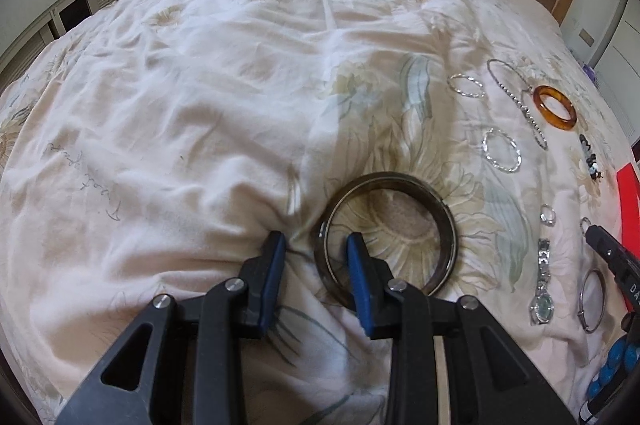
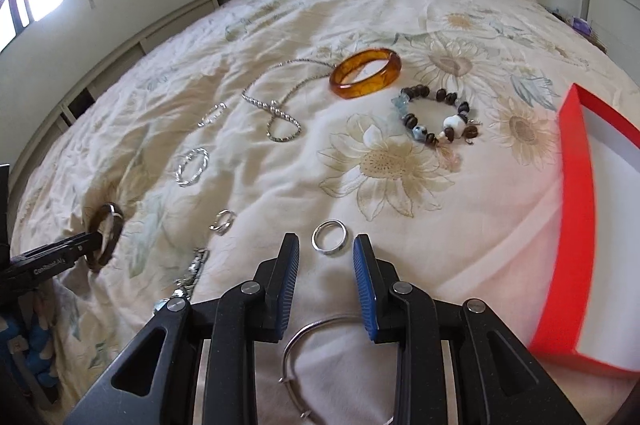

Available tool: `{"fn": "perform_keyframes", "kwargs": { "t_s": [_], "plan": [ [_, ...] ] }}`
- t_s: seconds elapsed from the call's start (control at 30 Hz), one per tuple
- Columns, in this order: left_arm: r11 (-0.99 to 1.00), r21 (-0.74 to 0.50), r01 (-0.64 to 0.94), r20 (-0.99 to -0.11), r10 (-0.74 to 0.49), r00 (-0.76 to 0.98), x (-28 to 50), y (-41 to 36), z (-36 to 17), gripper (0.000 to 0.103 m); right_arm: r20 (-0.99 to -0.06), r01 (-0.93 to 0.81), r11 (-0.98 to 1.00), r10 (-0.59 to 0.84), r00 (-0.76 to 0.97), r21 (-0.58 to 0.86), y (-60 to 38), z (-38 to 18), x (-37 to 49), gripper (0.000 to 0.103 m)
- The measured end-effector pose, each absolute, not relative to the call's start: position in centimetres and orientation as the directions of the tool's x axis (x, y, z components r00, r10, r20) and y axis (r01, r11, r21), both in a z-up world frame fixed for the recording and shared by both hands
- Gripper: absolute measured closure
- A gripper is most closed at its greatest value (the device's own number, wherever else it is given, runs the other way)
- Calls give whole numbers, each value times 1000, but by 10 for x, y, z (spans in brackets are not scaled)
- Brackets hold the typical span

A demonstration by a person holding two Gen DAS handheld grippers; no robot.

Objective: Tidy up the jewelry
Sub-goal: 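Grasp the dark brown bangle with the left gripper while the right gripper grasps a silver ring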

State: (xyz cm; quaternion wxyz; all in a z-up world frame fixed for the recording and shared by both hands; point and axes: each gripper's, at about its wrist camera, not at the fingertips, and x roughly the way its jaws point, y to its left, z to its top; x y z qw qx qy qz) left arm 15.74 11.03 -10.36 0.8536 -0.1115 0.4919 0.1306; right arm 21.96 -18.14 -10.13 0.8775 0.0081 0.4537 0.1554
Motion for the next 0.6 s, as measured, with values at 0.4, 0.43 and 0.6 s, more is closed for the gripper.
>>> {"fn": "perform_keyframes", "kwargs": {
  "t_s": [0.4,0.43,0.6],
  "plan": [
    [951,-18,-308,-866,139,481,161,105,-113,83,-813,-288,951,254,524,112,-176,-115,230,83],
    [951,-25,-309,-864,135,486,161,105,-112,86,-812,-288,951,254,525,112,-177,-116,231,83],
    [948,-78,-309,-848,100,520,154,110,-101,94,-802,-287,950,267,534,125,-180,-107,225,83]
  ]
}}
